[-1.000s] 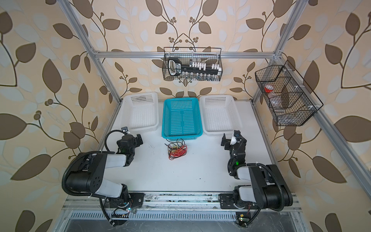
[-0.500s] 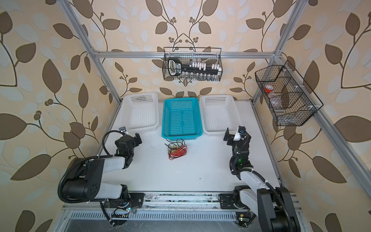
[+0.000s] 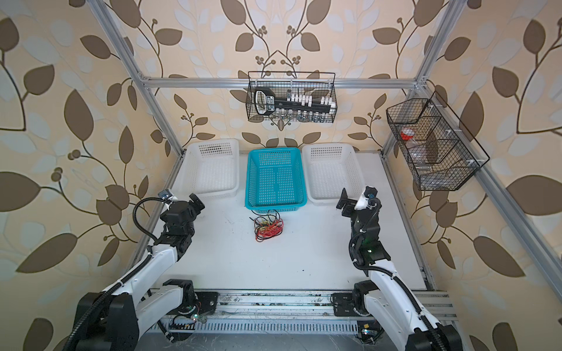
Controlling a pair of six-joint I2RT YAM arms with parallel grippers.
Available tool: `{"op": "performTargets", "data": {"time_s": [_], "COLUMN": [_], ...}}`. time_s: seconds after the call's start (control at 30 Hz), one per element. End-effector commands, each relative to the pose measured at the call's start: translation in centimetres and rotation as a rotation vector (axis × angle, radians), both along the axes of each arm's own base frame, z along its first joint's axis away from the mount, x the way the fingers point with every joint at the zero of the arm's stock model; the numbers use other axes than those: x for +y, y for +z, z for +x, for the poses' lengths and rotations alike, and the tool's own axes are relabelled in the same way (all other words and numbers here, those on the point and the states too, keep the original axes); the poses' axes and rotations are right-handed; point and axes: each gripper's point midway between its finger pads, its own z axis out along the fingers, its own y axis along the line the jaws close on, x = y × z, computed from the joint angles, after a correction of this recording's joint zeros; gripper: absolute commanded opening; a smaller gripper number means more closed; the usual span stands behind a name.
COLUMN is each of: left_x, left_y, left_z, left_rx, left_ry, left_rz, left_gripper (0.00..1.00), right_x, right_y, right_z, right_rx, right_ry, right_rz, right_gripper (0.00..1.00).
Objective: Untangle the cables
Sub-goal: 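Move both grippers forward toward the tangled red, yellow and black wires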
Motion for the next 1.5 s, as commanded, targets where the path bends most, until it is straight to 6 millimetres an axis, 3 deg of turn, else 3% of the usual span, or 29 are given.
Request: {"op": "performTargets", "data": {"time_s": [0.0, 0.1, 0.33, 0.63, 0.83, 1.0, 1.1, 1.47], "left_x": [-0.9, -2.4, -8.9, -16.5, -20.9, -22.9, -22.8, -24.0], "left_y": [0.8, 0.7, 0.8, 0.1, -1.3, -3.0, -4.2, -4.7], "left_z": [-0.2, -0.4, -2.1, -3.9, -4.6, -5.4, -5.6, -5.3], "left_rx": [0.001, 0.031, 0.132, 0.147, 0.188, 0.263, 0.307, 0.300], "left_ry": [-0.006, -0.058, -0.288, -0.578, -0.761, -0.845, -0.825, -0.868], "left_rz": [-0.106, -0.165, -0.149, -0.284, -0.332, -0.339, -0.327, -0.347], "left_gripper": [0.99, 0.99, 0.99, 0.99, 0.99, 0.99, 0.99, 0.99], "right_x": [1.6, 3.8, 9.3, 18.1, 22.3, 24.8, 25.8, 27.6], "right_y": [-0.5, -0.6, -1.9, -5.9, -9.3, -11.4, -12.4, -13.5], "right_z": [0.0, 0.0, -0.9, -3.2, -4.0, -4.5, -4.5, -2.8], "right_rx": [0.105, 0.151, 0.283, 0.468, 0.593, 0.661, 0.684, 0.684], "right_ry": [0.049, 0.148, 0.339, 0.607, 0.710, 0.781, 0.798, 0.780], "right_rz": [0.016, 0.049, 0.016, -0.045, -0.006, 0.039, 0.042, 0.058], "right_gripper": [1.00, 1.00, 0.94, 0.88, 0.77, 0.64, 0.60, 0.31]}}
